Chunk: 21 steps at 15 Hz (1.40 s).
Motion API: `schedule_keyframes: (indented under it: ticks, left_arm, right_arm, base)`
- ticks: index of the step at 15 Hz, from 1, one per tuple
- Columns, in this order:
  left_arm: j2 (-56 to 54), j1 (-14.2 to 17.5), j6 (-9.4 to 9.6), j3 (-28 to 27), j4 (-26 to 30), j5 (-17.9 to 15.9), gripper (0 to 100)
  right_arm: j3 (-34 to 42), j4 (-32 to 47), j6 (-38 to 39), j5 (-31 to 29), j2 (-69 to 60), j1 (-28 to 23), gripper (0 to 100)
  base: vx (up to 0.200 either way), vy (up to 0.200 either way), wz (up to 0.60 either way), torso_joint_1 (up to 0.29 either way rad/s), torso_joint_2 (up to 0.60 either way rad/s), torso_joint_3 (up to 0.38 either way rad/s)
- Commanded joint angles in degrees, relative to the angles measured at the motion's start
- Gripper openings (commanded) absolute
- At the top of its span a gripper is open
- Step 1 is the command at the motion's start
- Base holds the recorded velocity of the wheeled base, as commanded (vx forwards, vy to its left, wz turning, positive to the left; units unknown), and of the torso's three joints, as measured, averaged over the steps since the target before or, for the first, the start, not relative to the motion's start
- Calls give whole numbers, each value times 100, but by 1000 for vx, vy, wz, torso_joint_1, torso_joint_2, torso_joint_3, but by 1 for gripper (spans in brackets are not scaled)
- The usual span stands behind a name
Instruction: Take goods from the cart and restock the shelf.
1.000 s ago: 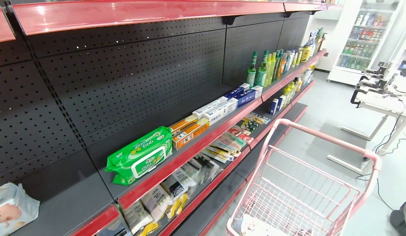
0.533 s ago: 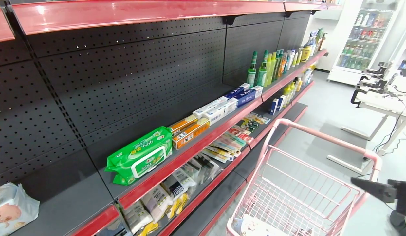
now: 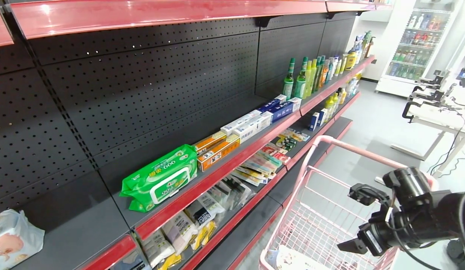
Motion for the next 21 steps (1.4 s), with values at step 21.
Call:
schedule_keyframes:
  ticks: [21]
  left_arm:
    - [5,2,-1,10,2,2,100]
  right_arm:
    - [408,-748,-642,-330,1455,248,100]
  base:
    - [0,0,0,-90,205,113]
